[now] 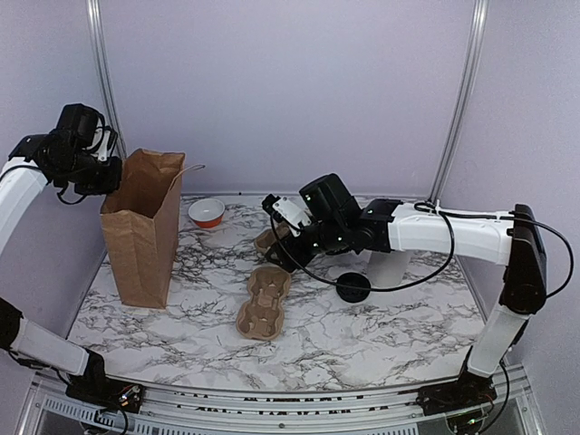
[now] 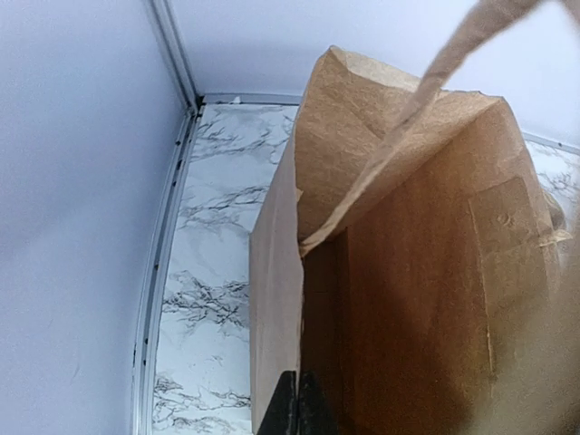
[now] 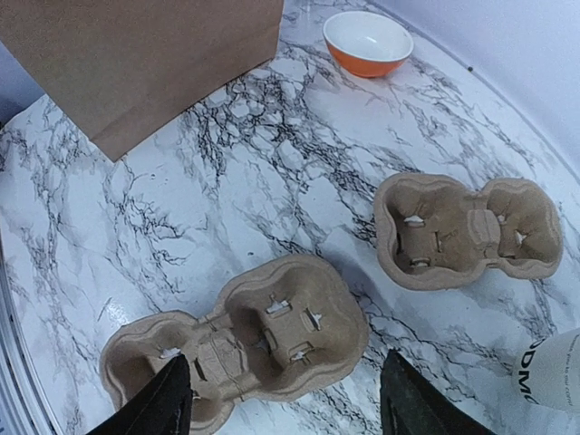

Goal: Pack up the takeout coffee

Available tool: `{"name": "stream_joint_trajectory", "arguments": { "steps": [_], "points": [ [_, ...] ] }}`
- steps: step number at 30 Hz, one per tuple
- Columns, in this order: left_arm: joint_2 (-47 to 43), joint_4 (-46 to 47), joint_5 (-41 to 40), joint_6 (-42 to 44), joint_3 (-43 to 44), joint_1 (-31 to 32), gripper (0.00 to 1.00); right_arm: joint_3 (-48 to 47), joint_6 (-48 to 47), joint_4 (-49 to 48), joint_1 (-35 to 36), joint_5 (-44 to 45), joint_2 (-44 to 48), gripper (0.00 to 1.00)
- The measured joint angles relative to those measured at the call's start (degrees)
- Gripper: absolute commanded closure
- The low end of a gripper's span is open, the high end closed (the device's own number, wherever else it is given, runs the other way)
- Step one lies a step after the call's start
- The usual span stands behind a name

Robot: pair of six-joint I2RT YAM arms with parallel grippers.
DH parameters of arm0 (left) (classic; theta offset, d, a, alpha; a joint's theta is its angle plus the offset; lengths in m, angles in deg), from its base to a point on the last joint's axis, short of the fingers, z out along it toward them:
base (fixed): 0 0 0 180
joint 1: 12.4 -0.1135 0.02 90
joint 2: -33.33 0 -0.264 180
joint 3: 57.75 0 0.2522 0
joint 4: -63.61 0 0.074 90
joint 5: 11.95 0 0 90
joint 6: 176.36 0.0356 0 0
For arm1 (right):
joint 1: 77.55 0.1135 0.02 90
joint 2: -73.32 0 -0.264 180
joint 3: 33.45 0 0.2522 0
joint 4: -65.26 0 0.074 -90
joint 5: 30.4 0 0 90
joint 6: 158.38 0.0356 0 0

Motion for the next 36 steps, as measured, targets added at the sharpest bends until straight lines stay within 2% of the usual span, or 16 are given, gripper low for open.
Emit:
{"name": "stream_joint_trajectory", "arguments": {
  "steps": [6, 9, 14, 23, 36],
  "points": [
    [-0.8, 0.0, 1.4, 2.1, 1.3, 4.2, 1.0, 1.4, -3.3, -0.6, 0.3, 2.4, 1.7, 0.32],
    [-0.9, 0.0, 2.5, 2.9, 1.3, 5.1, 1.0, 0.0, -4.5, 0.5, 0.5, 2.2, 0.8, 0.36],
    [-1.5, 0.0, 4.5, 3.9, 1.3, 7.0, 1.0, -4.9, -7.3, 3.6, 1.7, 0.4, -4.5, 0.43],
    [-2.8, 0.1, 6.0, 4.7, 1.3, 9.6, 1.0, -6.4, -12.2, 9.2, 2.8, -0.9, -12.9, 0.45],
    [-5.8, 1.5, 6.4, 5.2, 0.5, 11.1, 1.0, -8.7, -15.8, 11.9, 5.0, -1.6, -18.8, 0.49]
  ]
}}
